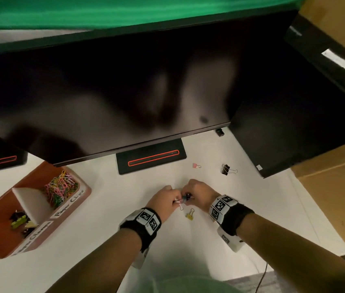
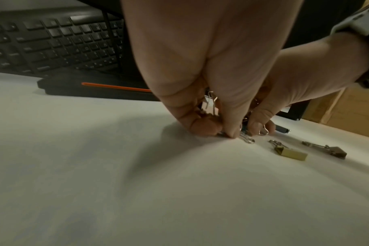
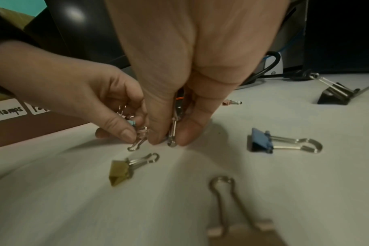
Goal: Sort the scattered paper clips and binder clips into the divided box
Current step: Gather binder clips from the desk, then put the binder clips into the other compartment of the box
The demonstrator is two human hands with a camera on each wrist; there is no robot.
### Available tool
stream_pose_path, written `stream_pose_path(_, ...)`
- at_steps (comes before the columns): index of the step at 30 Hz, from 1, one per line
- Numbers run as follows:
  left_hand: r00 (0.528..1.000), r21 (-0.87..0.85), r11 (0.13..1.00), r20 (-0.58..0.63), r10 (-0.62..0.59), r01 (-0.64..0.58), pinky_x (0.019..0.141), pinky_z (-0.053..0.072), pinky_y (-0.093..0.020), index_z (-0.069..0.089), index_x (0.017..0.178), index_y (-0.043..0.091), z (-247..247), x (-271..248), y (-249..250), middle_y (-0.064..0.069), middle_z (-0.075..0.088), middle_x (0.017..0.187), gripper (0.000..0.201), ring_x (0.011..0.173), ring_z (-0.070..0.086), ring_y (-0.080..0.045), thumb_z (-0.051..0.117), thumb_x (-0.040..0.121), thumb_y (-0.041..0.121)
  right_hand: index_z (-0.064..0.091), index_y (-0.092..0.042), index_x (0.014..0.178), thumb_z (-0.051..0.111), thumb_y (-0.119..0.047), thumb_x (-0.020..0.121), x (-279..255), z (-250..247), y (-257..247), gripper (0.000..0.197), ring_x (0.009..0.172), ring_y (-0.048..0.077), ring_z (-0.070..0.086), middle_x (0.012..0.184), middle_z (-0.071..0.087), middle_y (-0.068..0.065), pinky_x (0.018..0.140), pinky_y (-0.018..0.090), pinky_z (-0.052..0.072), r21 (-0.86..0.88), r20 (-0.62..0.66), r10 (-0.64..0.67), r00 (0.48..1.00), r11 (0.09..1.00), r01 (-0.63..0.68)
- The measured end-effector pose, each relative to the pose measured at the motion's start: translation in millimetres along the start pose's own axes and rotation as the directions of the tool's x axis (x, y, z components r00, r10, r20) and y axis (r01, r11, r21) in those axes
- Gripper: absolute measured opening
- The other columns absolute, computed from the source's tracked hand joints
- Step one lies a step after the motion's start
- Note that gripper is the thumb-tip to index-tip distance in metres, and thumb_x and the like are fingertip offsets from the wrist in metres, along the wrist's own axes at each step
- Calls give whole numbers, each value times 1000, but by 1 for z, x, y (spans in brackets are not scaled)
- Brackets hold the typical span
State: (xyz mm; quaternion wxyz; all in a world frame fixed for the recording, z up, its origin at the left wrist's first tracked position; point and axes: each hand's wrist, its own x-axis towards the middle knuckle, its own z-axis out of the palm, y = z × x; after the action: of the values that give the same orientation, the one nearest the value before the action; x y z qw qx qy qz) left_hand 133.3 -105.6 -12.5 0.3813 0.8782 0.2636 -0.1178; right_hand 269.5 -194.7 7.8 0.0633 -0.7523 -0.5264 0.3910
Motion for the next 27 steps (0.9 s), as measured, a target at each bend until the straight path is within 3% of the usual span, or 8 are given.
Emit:
stream_pose_path(5,999,29,1000,-41,8,-7,82,49,-30,62,100,18,3,0,-6,-3,52,99,13,86,57,-20,56,89,22,67,-11,106,64,-15,84,2,2,6,23,96,27,59,108,58,11,86,34,48,-19,-8,-38,999,999,38)
stream_pose_path(11,993,-31,999,-116,-8,5,83,50,-33,65,99,15,-4,-17,-23,0,52,97,14,83,59,-18,56,89,19,64,-13,113,61,-18,87,2,-5,14,26,101,24,58,114,60,8,83,22,39,-62,-6,-28,1000,998,27)
stream_pose_path(15,959,-140,990,-282,-38,-2,77,46,-14,67,92,16,-27,-54,-40,4,53,88,8,74,59,-9,62,87,20,64,-14,110,61,-17,87,7,-12,-8,23,99,21,59,111,62,6,86,23,43,-56,-43,-81,996,995,79)
stream_pose_path(17,924,-181,983,-372,-86,19,70,41,-5,67,89,19,-44,-81,-52,5,52,83,4,70,56,-5,65,85,20,64,-14,110,62,-17,87,15,-14,-35,23,98,20,59,110,62,4,86,22,44,-49,-48,-145,988,989,142)
stream_pose_path(20,866,-230,968,-459,-200,102,62,40,-4,67,87,21,-75,-126,-81,4,54,78,8,68,55,-7,67,83,15,63,-14,112,61,-18,88,36,-10,-96,25,99,19,58,112,61,4,88,24,45,-40,-21,-255,967,966,254)
stream_pose_path(22,821,-242,952,-494,-287,187,59,43,-10,67,87,22,-97,-159,-104,0,58,78,10,66,56,-9,70,81,15,63,-14,113,61,-18,88,52,-2,-146,26,100,21,58,112,60,6,89,26,45,-41,-2,-339,941,940,339)
stream_pose_path(24,765,-239,927,-524,-375,290,67,50,-22,68,86,19,-119,-190,-128,-1,64,83,8,73,59,-11,72,79,16,62,-13,114,61,-18,88,66,8,-198,27,101,22,58,114,59,8,90,27,44,-44,15,-423,906,905,423)
stream_pose_path(27,634,-304,857,-579,-513,416,71,51,-34,68,83,15,-148,-229,-160,-1,67,84,8,77,61,-18,72,78,19,62,-12,113,63,-18,87,85,29,-275,27,106,23,56,117,60,9,96,31,46,-52,45,-513,857,855,515)
